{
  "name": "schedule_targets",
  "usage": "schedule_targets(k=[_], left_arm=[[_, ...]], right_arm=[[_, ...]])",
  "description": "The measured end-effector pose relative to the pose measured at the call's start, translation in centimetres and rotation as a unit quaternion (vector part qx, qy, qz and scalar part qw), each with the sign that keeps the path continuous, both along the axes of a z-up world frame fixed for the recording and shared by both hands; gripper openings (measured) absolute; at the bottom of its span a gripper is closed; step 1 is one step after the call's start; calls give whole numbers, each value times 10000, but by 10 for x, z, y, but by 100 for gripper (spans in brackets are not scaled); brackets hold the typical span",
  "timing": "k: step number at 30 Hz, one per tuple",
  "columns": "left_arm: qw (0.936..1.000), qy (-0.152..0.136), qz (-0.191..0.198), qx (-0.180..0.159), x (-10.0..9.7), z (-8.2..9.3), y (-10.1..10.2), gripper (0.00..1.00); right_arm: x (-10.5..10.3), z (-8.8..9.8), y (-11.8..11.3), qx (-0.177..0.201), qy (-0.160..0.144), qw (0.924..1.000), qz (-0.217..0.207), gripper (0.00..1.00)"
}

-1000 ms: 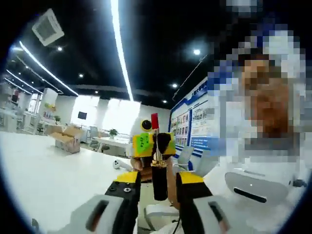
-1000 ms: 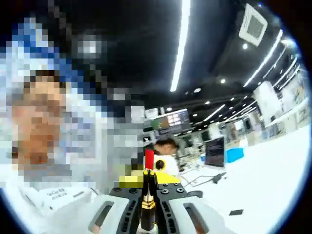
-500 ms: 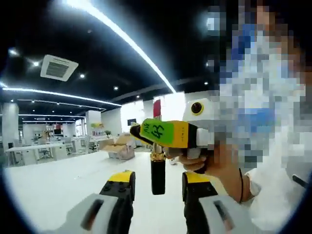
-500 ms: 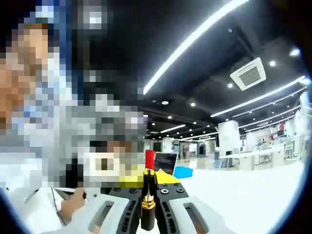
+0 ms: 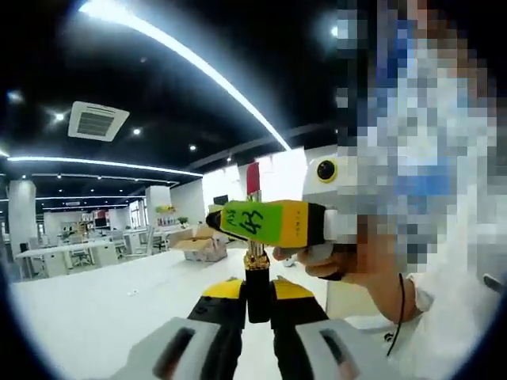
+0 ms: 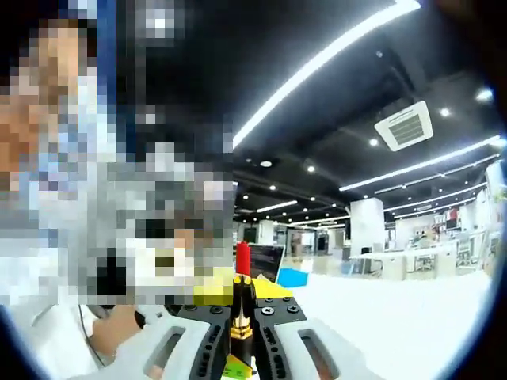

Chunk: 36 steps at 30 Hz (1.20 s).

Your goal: Unscrew the lipstick cap, remove the lipstick, and put the cap back on the lipstick

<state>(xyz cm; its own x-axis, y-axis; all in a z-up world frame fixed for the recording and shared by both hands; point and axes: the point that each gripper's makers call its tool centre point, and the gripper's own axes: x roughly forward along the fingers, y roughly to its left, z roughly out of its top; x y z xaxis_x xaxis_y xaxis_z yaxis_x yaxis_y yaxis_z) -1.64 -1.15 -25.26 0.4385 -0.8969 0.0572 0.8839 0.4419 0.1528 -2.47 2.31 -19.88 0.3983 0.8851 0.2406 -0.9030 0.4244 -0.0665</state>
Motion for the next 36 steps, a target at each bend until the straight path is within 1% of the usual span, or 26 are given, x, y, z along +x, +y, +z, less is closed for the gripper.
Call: schedule_targets(k=[3, 5, 7, 8, 9, 10, 12, 13, 14, 16, 19, 21, 22, 23, 24, 25, 27, 29, 31, 32, 33, 34, 36], left_arm=[[9998, 115, -135, 18, -3, 0, 2, 13], [9992, 176, -345, 29, -9, 1, 2, 13], [9967, 359, -732, -31, -20, 2, 1, 13], [9939, 508, -975, -120, -26, 4, 1, 13], [9910, 637, -1162, -195, -30, 5, 1, 13], [9848, 842, -1491, -287, -38, 6, 2, 13], [9709, 1170, -2042, -446, -50, 8, 3, 13], [9629, 1323, -2304, -483, -56, 8, 4, 13], [9513, 1519, -2632, -525, -65, 8, 4, 13], [9340, 1730, -3072, -568, -78, 8, 5, 13], [9052, 1975, -3707, -641, -98, 8, 4, 13], [8827, 2179, -4112, -652, -110, 6, 3, 13], [8754, 2240, -4233, -663, -115, 5, 2, 13], [8711, 2263, -4302, -693, -117, 5, 2, 13], [8683, 2284, -4343, -719, -117, 5, 2, 13], [8688, 2287, -4334, -719, -117, 4, 1, 13], [8732, 2232, -4275, -708, -114, 5, 3, 13], [8821, 2109, -4157, -677, -115, 4, 1, 13], [8878, 2045, -4064, -692, -113, 4, 1, 13], [8927, 1980, -3986, -714, -110, 4, 0, 13], [9016, 1847, -3839, -752, -105, 5, -1, 14], [9085, 1806, -3690, -763, -99, 5, 0, 15], [9247, 1673, -3358, -651, -87, 2, 0, 20]], right_arm=[[-4, 0, 1, 19, 47, 9999, 108, 6], [-10, 1, 3, 53, 128, 9993, 335, 6], [-20, 3, 3, 171, 318, 9968, 720, 6], [-23, 4, 3, 205, 381, 9955, 848, 6], [-28, 6, 3, 286, 475, 9927, 1071, 6], [-37, 7, 4, 348, 626, 9871, 1430, 6], [-47, 9, 5, 430, 780, 9789, 1839, 6], [-52, 8, 7, 438, 828, 9752, 2003, 6], [-61, 8, 10, 464, 902, 9680, 2297, 6], [-73, 8, 13, 503, 1004, 9562, 2703, 6], [-91, 8, 17, 603, 1208, 9328, 3341, 6], [-102, 6, 21, 627, 1343, 9179, 3680, 6], [-104, 5, 23, 622, 1378, 9149, 3743, 6], [-105, 6, 23, 666, 1416, 9107, 3823, 6], [-103, 5, 23, 681, 1433, 9094, 3846, 6], [-104, 5, 23, 681, 1431, 9095, 3844, 6], [-104, 4, 24, 638, 1396, 9131, 3777, 6], [-102, 3, 24, 604, 1343, 9179, 3684, 6], [-99, 3, 24, 600, 1319, 9220, 3590, 6], [-96, 3, 24, 594, 1291, 9271, 3469, 6], [-92, 3, 23, 607, 1257, 9314, 3362, 6], [-88, 4, 22, 625, 1237, 9353, 3255, 6], [-77, 5, 21, 652, 1141, 9485, 2881, 6]])
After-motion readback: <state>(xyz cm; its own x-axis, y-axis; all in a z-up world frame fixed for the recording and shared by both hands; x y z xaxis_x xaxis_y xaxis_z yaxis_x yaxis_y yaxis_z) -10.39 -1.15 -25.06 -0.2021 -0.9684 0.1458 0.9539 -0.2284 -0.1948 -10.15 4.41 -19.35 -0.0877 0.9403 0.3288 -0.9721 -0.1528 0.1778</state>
